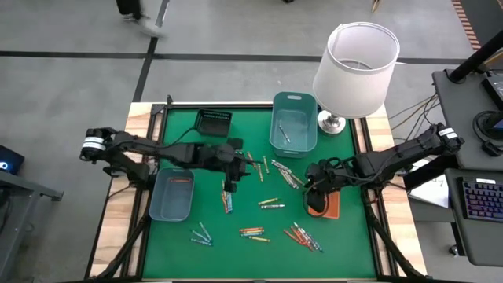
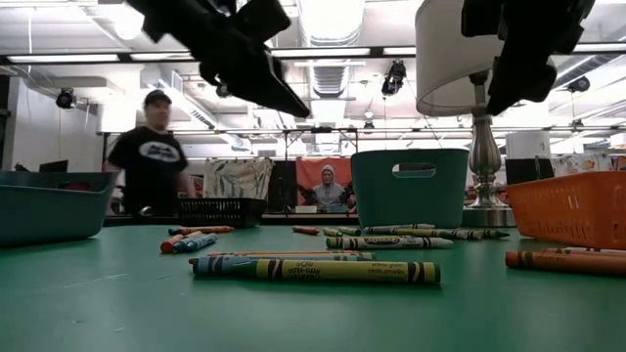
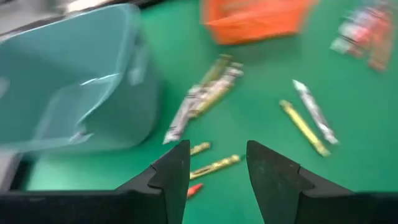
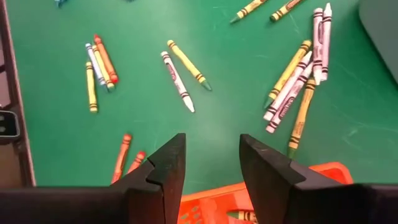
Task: Sort crayons
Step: Put the orange crayon into the blue bin
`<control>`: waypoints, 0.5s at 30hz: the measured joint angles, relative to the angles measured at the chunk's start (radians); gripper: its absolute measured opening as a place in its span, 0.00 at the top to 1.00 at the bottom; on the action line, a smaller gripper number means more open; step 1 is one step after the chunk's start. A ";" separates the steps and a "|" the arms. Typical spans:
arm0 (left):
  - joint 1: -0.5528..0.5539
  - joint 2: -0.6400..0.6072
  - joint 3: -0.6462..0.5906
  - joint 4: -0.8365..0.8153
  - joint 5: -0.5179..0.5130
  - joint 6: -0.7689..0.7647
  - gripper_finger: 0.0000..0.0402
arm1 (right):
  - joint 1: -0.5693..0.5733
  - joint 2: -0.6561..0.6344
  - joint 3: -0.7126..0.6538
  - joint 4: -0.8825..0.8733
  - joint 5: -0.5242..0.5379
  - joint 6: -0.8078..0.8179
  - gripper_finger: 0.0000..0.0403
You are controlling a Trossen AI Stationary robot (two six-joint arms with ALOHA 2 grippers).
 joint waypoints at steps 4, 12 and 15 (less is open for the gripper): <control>0.065 0.073 0.088 -0.092 0.090 0.184 0.65 | -0.002 -0.001 0.007 0.000 0.004 -0.039 0.64; 0.166 0.260 0.221 -0.222 0.093 0.399 0.65 | -0.052 -0.001 0.009 0.001 0.016 -0.088 0.60; 0.199 0.330 0.292 -0.319 0.099 0.451 0.65 | -0.085 -0.001 0.009 0.001 0.016 -0.104 0.59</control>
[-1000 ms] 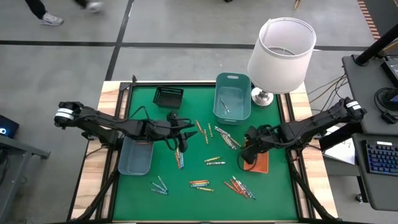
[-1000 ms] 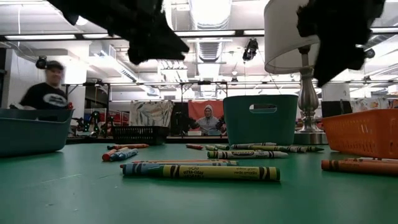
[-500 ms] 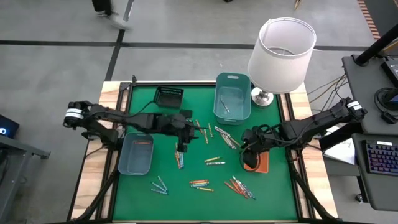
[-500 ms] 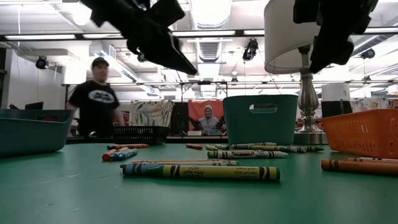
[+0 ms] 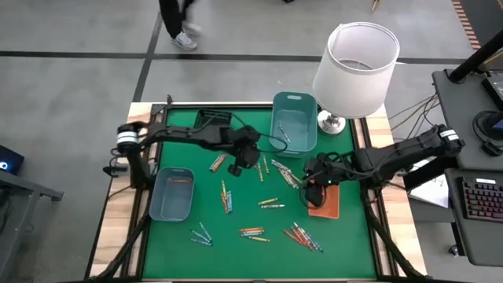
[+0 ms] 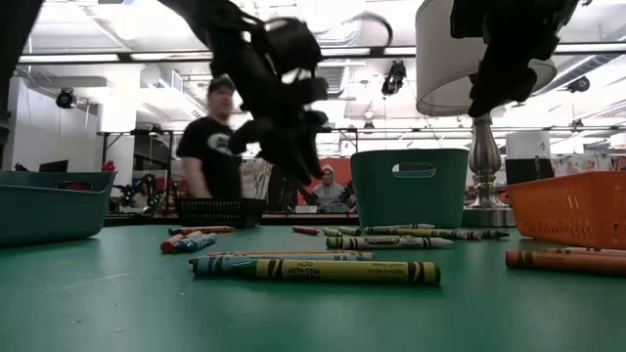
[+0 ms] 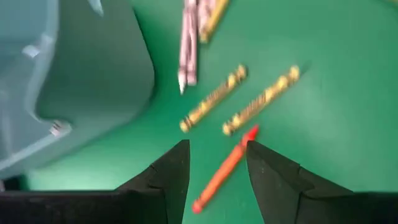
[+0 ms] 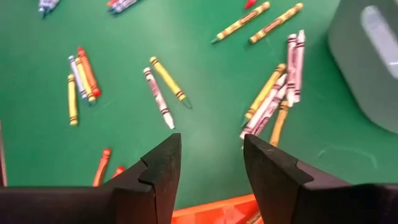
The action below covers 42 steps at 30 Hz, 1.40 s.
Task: Sort crayons
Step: Put the orange crayon into the blue bin
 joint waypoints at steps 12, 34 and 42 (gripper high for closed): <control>0.071 0.165 0.119 -0.170 0.040 0.078 0.66 | -0.071 0.000 0.000 -0.003 -0.003 -0.053 0.58; 0.077 0.216 0.105 -0.152 0.037 0.069 0.97 | -0.081 -0.005 0.000 -0.009 -0.003 -0.079 0.58; 0.059 0.082 0.100 -0.284 -0.078 -0.065 0.99 | -0.081 -0.004 0.000 -0.006 0.001 -0.112 0.58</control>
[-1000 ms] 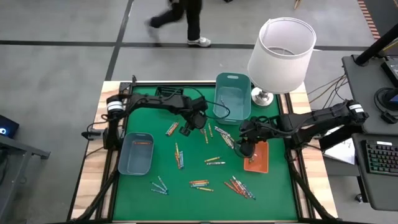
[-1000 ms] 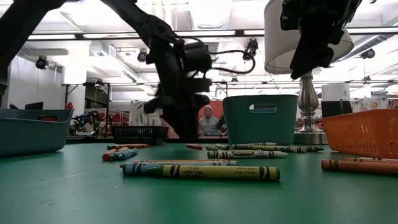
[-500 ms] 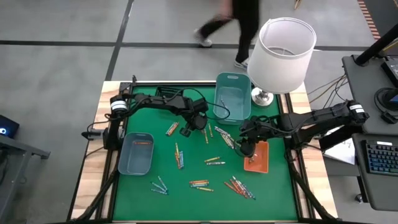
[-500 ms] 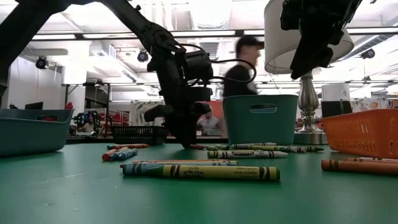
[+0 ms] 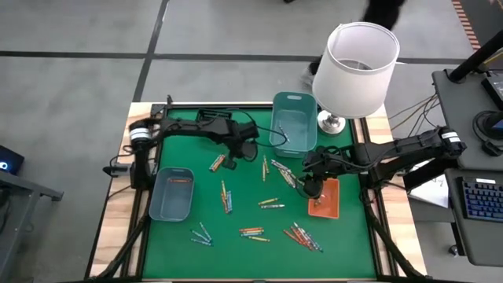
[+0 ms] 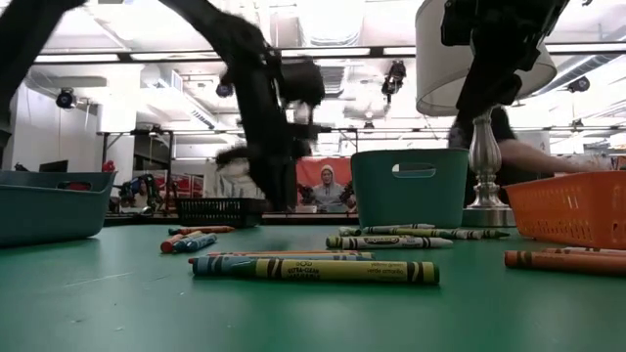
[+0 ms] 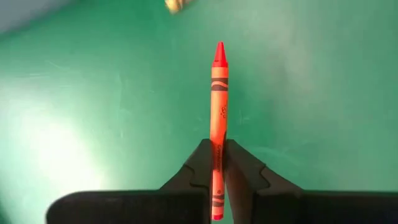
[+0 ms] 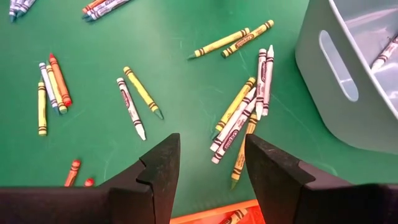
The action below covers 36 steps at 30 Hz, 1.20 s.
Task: Sort crayons
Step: Put the orange crayon into the blue bin
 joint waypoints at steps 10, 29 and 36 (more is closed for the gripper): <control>-0.086 -0.330 0.002 -0.275 0.010 -0.598 1.00 | -0.001 0.000 0.000 0.017 0.002 -0.061 0.58; -0.450 -0.831 -0.489 -0.496 0.129 -1.796 1.00 | 0.000 0.000 -0.007 0.068 0.053 -0.104 0.58; -0.470 -0.835 -0.591 -0.496 0.177 -1.877 0.97 | 0.000 0.000 -0.007 0.095 0.053 -0.103 0.58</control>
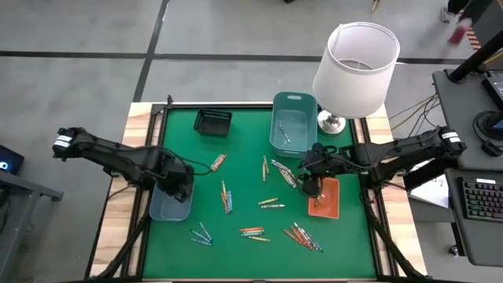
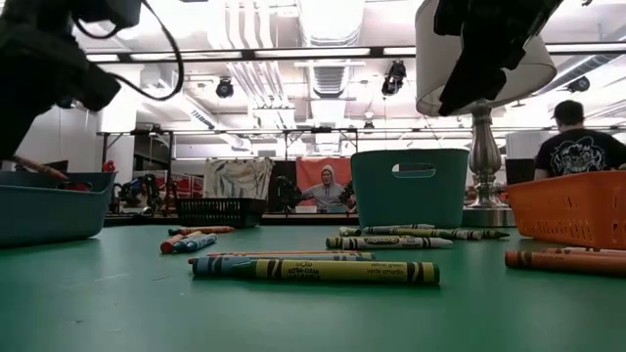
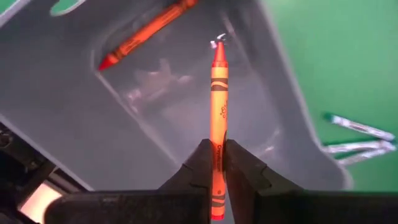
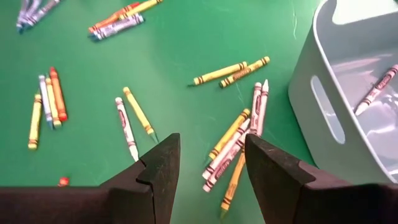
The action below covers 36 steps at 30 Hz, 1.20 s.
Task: Sort crayons
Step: Put the orange crayon into the blue bin, then put the blue crayon into the black bin
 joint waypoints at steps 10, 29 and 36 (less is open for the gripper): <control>0.000 0.012 -0.008 -0.001 -0.015 0.021 0.84 | 0.002 0.000 0.000 0.016 -0.002 0.010 0.58; -0.118 0.161 0.256 0.342 -0.198 0.522 0.82 | 0.072 0.000 0.000 0.016 -0.089 0.098 0.58; -0.217 0.408 0.391 0.295 -0.197 0.855 0.82 | 0.163 0.000 0.000 0.018 -0.080 0.127 0.58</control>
